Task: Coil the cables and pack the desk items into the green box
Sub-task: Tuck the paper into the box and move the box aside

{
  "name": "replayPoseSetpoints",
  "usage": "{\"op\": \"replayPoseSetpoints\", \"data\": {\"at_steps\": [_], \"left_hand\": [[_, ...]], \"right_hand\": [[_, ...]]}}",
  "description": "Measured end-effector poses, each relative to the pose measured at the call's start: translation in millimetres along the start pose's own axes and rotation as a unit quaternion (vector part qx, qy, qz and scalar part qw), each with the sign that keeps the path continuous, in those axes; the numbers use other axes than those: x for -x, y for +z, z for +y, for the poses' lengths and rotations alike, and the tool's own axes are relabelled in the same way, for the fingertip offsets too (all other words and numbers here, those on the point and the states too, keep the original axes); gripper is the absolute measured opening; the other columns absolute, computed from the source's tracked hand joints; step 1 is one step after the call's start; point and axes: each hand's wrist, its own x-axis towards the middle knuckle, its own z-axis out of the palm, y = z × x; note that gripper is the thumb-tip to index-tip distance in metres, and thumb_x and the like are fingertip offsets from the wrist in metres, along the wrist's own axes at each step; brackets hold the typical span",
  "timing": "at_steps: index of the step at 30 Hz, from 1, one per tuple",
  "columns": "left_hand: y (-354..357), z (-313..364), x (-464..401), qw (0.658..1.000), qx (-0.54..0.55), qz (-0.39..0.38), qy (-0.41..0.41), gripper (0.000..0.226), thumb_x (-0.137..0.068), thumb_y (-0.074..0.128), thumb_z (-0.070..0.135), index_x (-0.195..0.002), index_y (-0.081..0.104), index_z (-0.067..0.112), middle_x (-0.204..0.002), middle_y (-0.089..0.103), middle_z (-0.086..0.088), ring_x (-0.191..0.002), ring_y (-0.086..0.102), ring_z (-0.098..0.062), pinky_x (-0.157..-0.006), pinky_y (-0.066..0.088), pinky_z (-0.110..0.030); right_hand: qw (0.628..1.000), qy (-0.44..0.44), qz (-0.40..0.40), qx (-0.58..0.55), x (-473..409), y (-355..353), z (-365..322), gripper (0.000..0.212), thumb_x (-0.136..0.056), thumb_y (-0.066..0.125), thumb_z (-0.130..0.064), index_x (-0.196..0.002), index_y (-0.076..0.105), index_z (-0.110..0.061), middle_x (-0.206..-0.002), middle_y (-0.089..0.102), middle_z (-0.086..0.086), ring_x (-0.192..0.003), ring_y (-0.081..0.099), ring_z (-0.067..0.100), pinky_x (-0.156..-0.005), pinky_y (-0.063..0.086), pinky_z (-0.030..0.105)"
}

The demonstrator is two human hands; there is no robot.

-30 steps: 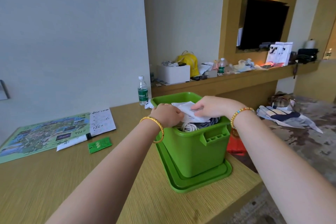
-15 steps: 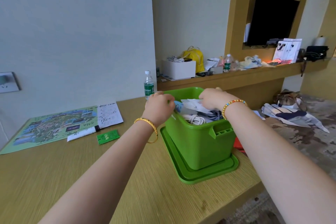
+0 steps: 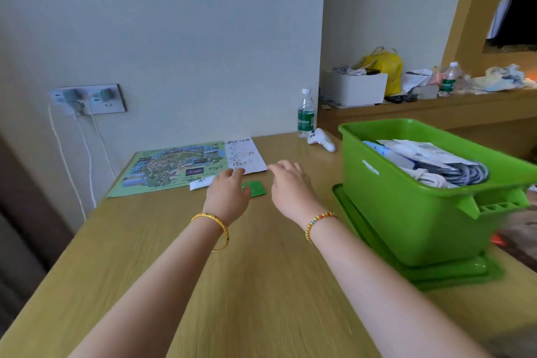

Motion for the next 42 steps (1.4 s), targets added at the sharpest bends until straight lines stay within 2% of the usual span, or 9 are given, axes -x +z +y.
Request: {"op": "replayPoseSetpoints", "data": {"at_steps": [9, 18, 23, 27, 32, 35, 39, 40, 42], "left_hand": [[32, -105, -17, 0.989, -0.025, -0.028, -0.142, 0.060, -0.094, 0.040, 0.028, -0.147, 0.015, 0.014, -0.156, 0.012, -0.012, -0.142, 0.013, -0.032, -0.116, 0.016, -0.045], [51, -134, -71, 0.986, -0.090, -0.055, -0.129, 0.064, -0.093, 0.035, 0.048, -0.148, 0.010, 0.027, -0.158, 0.002, -0.001, -0.146, -0.002, -0.023, -0.115, 0.008, -0.052], [54, -133, -77, 0.989, -0.095, -0.046, -0.106, 0.053, -0.094, 0.036, 0.046, -0.143, 0.029, 0.025, -0.150, 0.032, -0.002, -0.138, 0.028, -0.025, -0.112, 0.020, -0.045], [49, -117, -67, 0.989, -0.112, -0.015, -0.090, 0.034, -0.097, 0.035, 0.021, -0.129, 0.046, 0.018, -0.128, 0.050, -0.007, -0.115, 0.047, -0.028, -0.090, 0.042, -0.037], [48, -98, -48, 0.976, -0.203, -0.051, -0.062, 0.039, -0.090, 0.035, 0.003, -0.125, 0.046, 0.016, -0.114, 0.054, -0.007, -0.099, 0.057, -0.027, -0.070, 0.041, -0.031], [46, -97, -35, 0.982, -0.162, -0.055, -0.075, 0.040, -0.089, 0.032, 0.003, -0.123, 0.047, 0.018, -0.108, 0.058, -0.006, -0.094, 0.060, -0.026, -0.067, 0.042, -0.031], [38, -86, -16, 0.993, -0.083, -0.027, -0.080, 0.039, -0.090, 0.030, 0.005, -0.117, 0.053, 0.020, -0.095, 0.064, -0.008, -0.080, 0.059, -0.027, -0.064, 0.043, -0.029], [36, -80, -12, 0.995, -0.045, -0.007, -0.084, 0.037, -0.092, 0.032, 0.006, -0.116, 0.057, 0.019, -0.093, 0.065, -0.010, -0.078, 0.058, -0.028, -0.064, 0.044, -0.030], [26, -65, -6, 0.993, 0.053, 0.030, -0.099, 0.033, -0.094, 0.036, 0.008, -0.112, 0.063, 0.013, -0.090, 0.067, -0.013, -0.080, 0.062, -0.030, -0.066, 0.046, -0.032]], "right_hand": [[0.988, 0.081, -0.105, -0.075, -18, 101, -12, 0.054, -0.098, 0.034, -0.035, -0.147, 0.018, -0.021, -0.157, 0.011, 0.004, -0.142, 0.009, 0.024, -0.113, 0.014, 0.040], [0.981, 0.079, -0.176, 0.038, -55, 129, -9, 0.075, -0.086, 0.033, -0.067, -0.146, 0.023, -0.023, -0.157, 0.012, 0.007, -0.144, 0.002, 0.033, -0.113, -0.002, 0.054], [0.985, 0.091, -0.142, 0.037, -56, 127, -11, 0.057, -0.093, 0.037, -0.050, -0.139, 0.037, -0.016, -0.152, 0.026, 0.007, -0.142, 0.012, 0.033, -0.115, 0.004, 0.054], [0.987, 0.079, -0.108, 0.086, -48, 121, -15, 0.046, -0.098, 0.031, -0.041, -0.129, 0.047, -0.010, -0.140, 0.042, 0.010, -0.133, 0.029, 0.033, -0.110, 0.022, 0.049], [0.971, 0.089, -0.192, 0.115, -35, 105, -14, 0.058, -0.096, 0.033, -0.049, -0.137, 0.039, -0.009, -0.145, 0.035, 0.011, -0.137, 0.023, 0.036, -0.110, 0.013, 0.056], [0.960, 0.057, -0.199, 0.190, -24, 90, -17, 0.042, -0.095, 0.042, -0.024, -0.132, 0.042, -0.006, -0.135, 0.046, 0.015, -0.127, 0.039, 0.038, -0.110, 0.018, 0.056], [0.965, 0.020, -0.162, 0.204, -5, 72, -21, 0.029, -0.086, 0.043, 0.000, -0.107, 0.058, -0.012, -0.109, 0.063, 0.010, -0.104, 0.058, 0.030, -0.109, 0.026, 0.050], [0.973, 0.028, -0.149, 0.173, -1, 66, -19, 0.029, -0.086, 0.041, 0.002, -0.102, 0.058, -0.013, -0.106, 0.064, 0.010, -0.101, 0.059, 0.030, -0.104, 0.033, 0.045], [0.991, 0.053, -0.091, 0.088, 7, 52, -15, 0.024, -0.086, 0.038, 0.004, -0.093, 0.050, -0.015, -0.099, 0.064, 0.012, -0.090, 0.060, 0.031, -0.074, 0.042, 0.035]]}}
